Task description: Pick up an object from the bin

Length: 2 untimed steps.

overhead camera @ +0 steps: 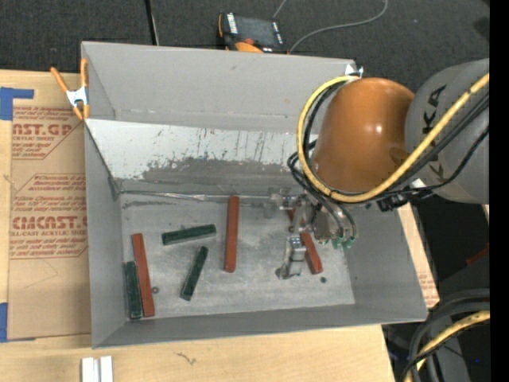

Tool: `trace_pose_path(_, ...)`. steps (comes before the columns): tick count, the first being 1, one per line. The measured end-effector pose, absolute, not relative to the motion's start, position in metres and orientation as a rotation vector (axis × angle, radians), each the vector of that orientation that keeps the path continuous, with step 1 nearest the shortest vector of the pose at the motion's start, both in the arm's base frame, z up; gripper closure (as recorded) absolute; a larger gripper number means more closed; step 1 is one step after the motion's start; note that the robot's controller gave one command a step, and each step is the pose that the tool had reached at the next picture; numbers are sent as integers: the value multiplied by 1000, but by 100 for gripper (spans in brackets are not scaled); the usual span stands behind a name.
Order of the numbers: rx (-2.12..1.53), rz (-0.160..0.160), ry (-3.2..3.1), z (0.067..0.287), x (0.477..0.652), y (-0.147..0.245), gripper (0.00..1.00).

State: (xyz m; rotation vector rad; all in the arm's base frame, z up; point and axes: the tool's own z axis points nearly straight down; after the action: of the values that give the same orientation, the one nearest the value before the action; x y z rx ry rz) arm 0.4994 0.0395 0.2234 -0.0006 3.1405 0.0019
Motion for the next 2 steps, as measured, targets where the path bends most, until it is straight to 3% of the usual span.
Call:
trace_pose_path(1, 82, 3, 3140, 66, 539, 97, 0)
trace_pose_path(2, 3, 5, 3138, 70, 550, 162, 0)
